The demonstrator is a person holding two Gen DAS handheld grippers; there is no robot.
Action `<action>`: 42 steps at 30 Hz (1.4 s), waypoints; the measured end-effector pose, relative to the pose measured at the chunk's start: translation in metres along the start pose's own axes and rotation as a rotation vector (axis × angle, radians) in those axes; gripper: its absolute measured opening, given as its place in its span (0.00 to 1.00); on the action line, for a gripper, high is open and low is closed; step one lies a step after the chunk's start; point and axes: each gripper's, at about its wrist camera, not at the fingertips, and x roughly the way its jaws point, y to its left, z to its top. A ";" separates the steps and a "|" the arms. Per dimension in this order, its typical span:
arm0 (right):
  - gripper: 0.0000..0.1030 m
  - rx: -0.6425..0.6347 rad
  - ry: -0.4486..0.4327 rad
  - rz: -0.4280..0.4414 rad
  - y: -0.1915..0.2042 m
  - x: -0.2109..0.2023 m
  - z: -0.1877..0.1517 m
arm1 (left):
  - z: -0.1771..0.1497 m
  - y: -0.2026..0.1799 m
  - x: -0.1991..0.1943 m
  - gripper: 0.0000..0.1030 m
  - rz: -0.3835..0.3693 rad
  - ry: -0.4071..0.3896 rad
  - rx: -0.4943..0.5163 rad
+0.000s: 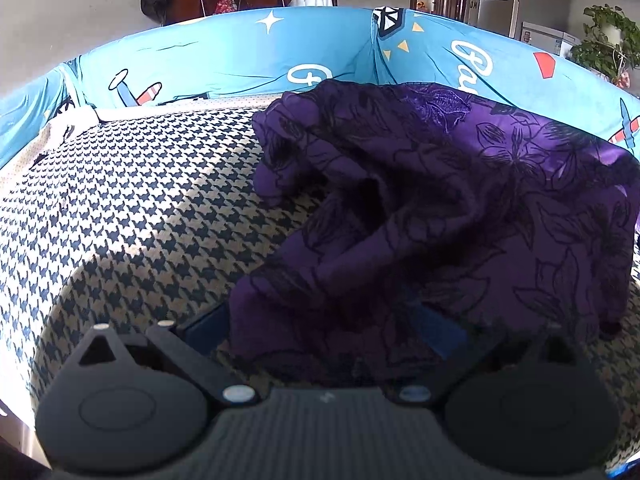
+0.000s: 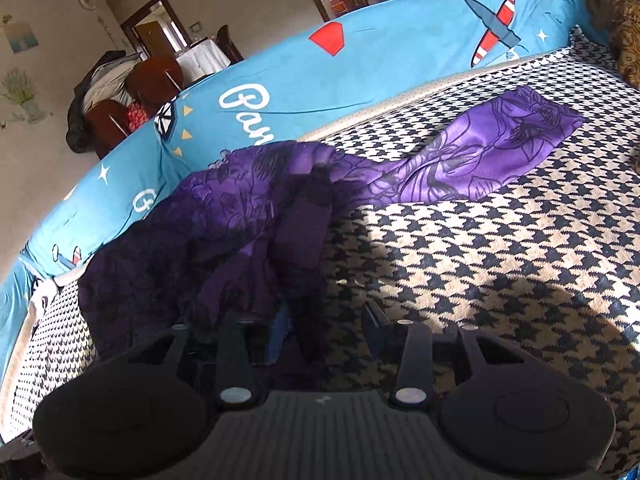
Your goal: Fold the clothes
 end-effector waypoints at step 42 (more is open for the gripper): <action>0.05 -0.040 -0.309 -0.193 -0.003 -0.076 -0.022 | -0.015 0.001 -0.005 1.00 0.018 0.012 -0.013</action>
